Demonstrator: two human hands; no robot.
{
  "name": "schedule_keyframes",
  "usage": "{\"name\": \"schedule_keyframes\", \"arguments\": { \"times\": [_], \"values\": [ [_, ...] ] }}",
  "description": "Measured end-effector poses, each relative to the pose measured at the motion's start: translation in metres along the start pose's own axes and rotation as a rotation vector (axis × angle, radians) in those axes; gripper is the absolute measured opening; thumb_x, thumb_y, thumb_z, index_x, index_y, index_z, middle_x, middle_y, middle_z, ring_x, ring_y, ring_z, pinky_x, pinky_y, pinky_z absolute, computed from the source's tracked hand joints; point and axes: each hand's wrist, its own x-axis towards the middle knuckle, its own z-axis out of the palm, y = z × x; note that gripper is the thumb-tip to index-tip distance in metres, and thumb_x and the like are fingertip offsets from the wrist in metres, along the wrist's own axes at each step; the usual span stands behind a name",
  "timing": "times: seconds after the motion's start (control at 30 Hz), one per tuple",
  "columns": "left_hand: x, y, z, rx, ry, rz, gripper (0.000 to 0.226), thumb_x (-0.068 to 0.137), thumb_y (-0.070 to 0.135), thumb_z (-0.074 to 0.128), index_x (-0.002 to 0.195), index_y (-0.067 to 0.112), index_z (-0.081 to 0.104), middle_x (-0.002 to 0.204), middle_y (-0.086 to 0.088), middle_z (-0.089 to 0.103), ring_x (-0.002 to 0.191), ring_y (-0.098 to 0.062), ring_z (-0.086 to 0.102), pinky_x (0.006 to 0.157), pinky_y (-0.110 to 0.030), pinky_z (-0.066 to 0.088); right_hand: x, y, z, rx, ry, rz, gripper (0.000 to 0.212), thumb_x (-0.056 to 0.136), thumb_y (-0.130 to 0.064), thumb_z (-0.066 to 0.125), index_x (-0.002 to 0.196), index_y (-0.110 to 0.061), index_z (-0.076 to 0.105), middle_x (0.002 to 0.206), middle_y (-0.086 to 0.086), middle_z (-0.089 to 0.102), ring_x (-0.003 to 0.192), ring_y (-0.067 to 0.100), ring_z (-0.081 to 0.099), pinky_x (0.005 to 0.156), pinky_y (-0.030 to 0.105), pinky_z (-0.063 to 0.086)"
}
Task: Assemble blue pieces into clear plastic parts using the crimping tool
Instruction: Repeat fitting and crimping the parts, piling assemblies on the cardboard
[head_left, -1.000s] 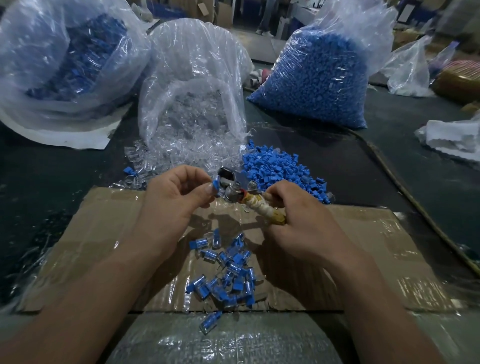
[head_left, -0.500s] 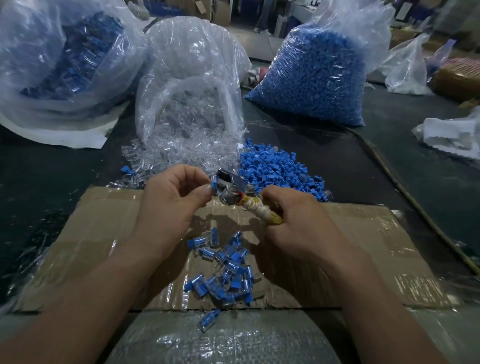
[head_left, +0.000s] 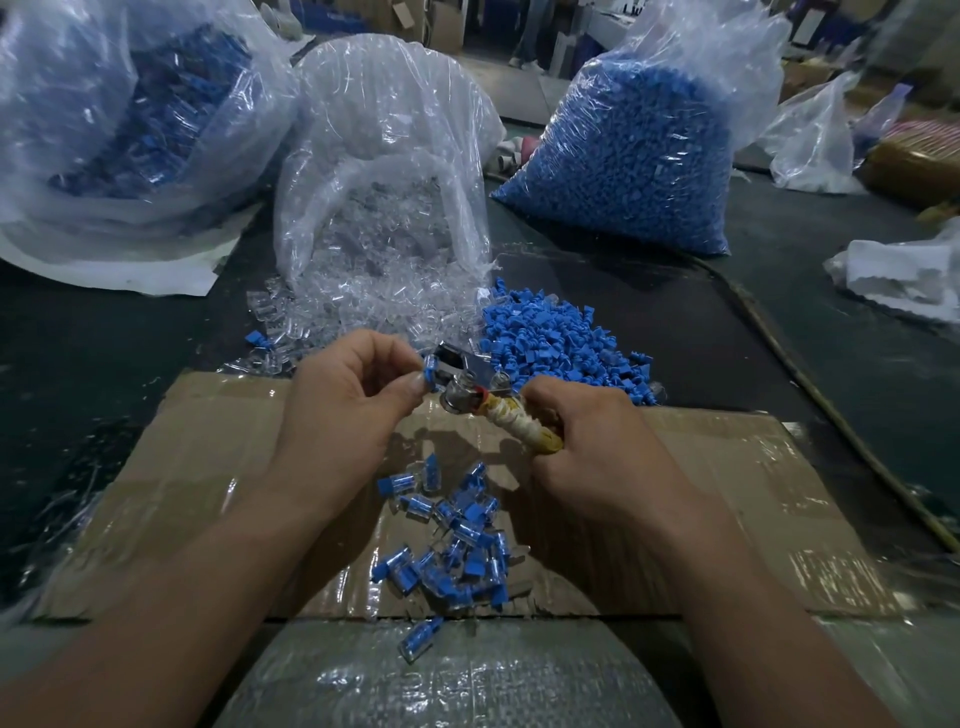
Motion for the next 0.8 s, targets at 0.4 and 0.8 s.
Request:
{"name": "schedule_keyframes", "arguments": {
  "times": [0.4,0.8],
  "values": [
    [0.001,0.000,0.000,0.043,0.030,-0.009,0.026,0.080,-0.004,0.061,0.072,0.020,0.056,0.069,0.000,0.060,0.061,-0.002,0.057,0.057,-0.009,0.049,0.001,0.002,0.003,-0.060,0.024,-0.023,0.022,0.080,-0.022,0.062,0.086,-0.033,0.043,0.078,-0.016,0.047,0.071,-0.002,0.041,0.060,0.016,0.029],
    [0.008,0.002,-0.016,-0.160,0.052,-0.091,0.014,0.073,0.004,0.064,0.072,0.017,0.064,0.064,0.004,0.067,0.057,-0.002,0.060,0.056,-0.013,0.050,-0.001,0.014,-0.009,0.051,-0.064,0.012,0.031,0.078,-0.021,0.065,0.107,-0.029,0.057,0.087,-0.017,0.049,0.081,0.006,0.049,0.068,0.025,0.040]
  ]
}}
